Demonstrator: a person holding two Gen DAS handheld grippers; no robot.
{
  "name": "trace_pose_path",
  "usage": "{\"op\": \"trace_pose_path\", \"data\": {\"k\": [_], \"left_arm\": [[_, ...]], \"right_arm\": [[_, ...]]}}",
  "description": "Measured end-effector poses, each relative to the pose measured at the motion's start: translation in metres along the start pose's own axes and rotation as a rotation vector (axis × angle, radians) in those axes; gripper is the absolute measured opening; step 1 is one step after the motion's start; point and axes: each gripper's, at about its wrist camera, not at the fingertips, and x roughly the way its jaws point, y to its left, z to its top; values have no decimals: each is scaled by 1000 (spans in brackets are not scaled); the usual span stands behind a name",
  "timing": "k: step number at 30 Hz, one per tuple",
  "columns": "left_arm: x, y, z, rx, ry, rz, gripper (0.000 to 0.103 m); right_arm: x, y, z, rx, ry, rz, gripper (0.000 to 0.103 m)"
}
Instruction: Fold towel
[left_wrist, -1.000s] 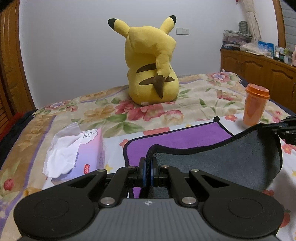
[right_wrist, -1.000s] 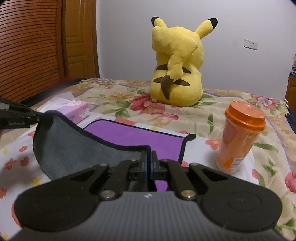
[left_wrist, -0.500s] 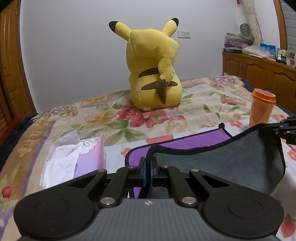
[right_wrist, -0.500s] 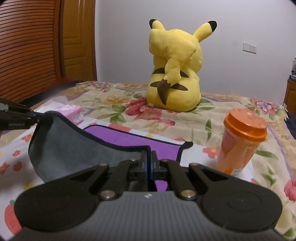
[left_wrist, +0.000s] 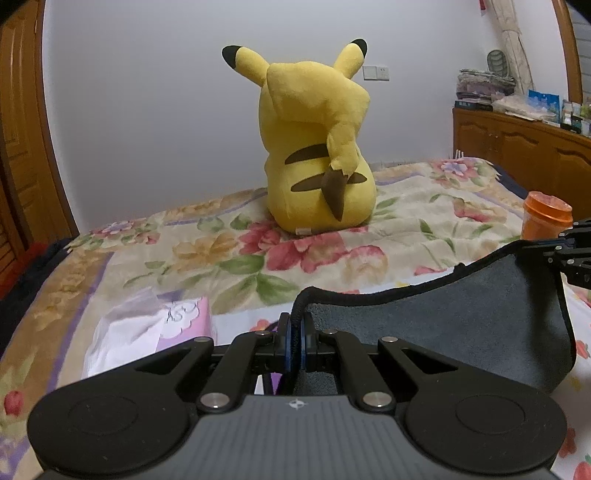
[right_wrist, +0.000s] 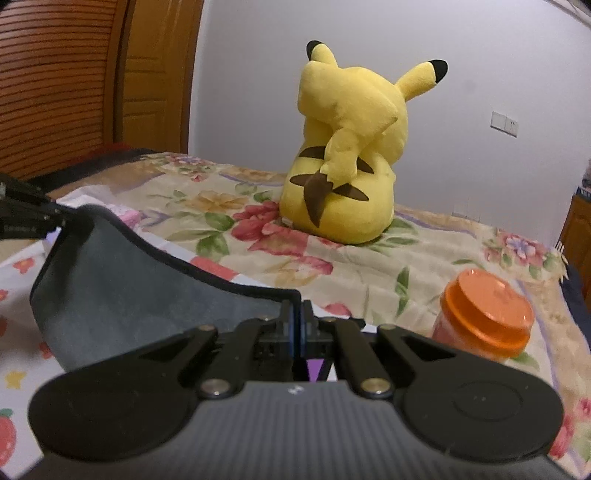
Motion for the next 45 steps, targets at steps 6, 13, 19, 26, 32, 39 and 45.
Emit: {"op": "trace_pose_path", "data": {"k": [6,13,19,26,32,39,45], "left_arm": [[9,-2,6,-3,-3,9,8],[22,-6,9,5,1,30,8],[36,-4,14,3,2,47,8],[60,-1,15,-8,29,62,8],[87,1,5,-31,90,68,8],[107,2,-2,-33,148,83,8],[107,4,-4,-55,164,82,32]], "right_arm": [[11,-3,4,-16,-1,-13,4],[23,-5,12,-44,-6,-26,4],[39,-8,13,-34,1,-41,4],[60,-8,7,-27,28,-53,4],[79,-6,-4,-15,65,-57,4],[94,-10,-18,29,115,-68,4],[97,-11,-21,43,133,-84,16]]}}
